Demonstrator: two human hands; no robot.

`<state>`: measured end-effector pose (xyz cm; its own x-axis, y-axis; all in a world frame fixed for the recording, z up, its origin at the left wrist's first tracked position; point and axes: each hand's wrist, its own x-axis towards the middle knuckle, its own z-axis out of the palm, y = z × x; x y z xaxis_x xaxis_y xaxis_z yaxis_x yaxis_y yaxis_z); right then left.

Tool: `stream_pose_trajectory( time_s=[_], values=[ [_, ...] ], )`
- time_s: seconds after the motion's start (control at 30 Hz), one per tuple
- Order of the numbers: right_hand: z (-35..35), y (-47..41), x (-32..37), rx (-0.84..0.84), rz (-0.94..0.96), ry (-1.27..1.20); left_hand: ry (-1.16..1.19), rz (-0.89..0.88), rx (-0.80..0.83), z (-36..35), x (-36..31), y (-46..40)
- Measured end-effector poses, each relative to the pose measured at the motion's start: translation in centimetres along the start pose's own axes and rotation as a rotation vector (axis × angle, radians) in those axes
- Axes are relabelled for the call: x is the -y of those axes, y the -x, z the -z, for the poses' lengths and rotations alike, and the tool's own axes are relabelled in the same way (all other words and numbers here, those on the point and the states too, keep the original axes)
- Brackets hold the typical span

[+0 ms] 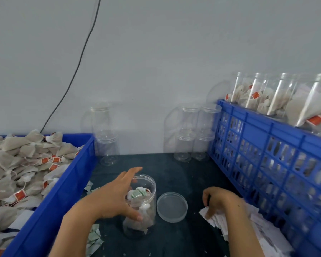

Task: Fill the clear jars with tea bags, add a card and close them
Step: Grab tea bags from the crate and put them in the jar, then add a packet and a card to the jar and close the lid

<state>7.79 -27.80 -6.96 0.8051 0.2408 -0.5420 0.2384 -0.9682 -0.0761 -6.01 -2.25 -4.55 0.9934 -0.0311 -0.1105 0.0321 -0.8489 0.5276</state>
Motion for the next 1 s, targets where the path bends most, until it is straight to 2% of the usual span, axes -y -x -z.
stream_pose_trajectory(
  time_s=[0.07, 0.17, 0.37, 0.57, 0.7, 0.9, 1.0],
  values=[
    [-0.2, -0.6, 0.3, 0.053, -0.002, 0.080, -0.021, 0.001, 0.002, 0.1, 0.0, 0.0],
    [-0.3, -1.3, 0.1, 0.082, -0.010, 0.056, -0.031, 0.004, 0.021, 0.1, -0.2, 0.0],
    [-0.6, -1.4, -0.3, -0.065, -0.044, -0.076, -0.008, 0.000, 0.038, 0.3, -0.3, -0.2],
    [-0.9, -1.2, -0.7, -0.073, 0.011, -0.055, -0.014, -0.002, 0.033, 0.2, -0.3, 0.0],
    [-2.1, -0.8, -1.9, -0.208, 0.135, -0.220, 0.009, -0.003, 0.025, 0.1, -0.4, 0.1],
    [-3.5, -0.5, -2.7, -0.531, 0.288, -0.559, -0.008, 0.007, 0.024, 0.1, -0.4, 0.1],
    [-3.1, -0.5, -2.6, -0.583, 0.335, -0.722, -0.015, 0.013, 0.027, 0.1, -0.4, 0.1]
  ],
)
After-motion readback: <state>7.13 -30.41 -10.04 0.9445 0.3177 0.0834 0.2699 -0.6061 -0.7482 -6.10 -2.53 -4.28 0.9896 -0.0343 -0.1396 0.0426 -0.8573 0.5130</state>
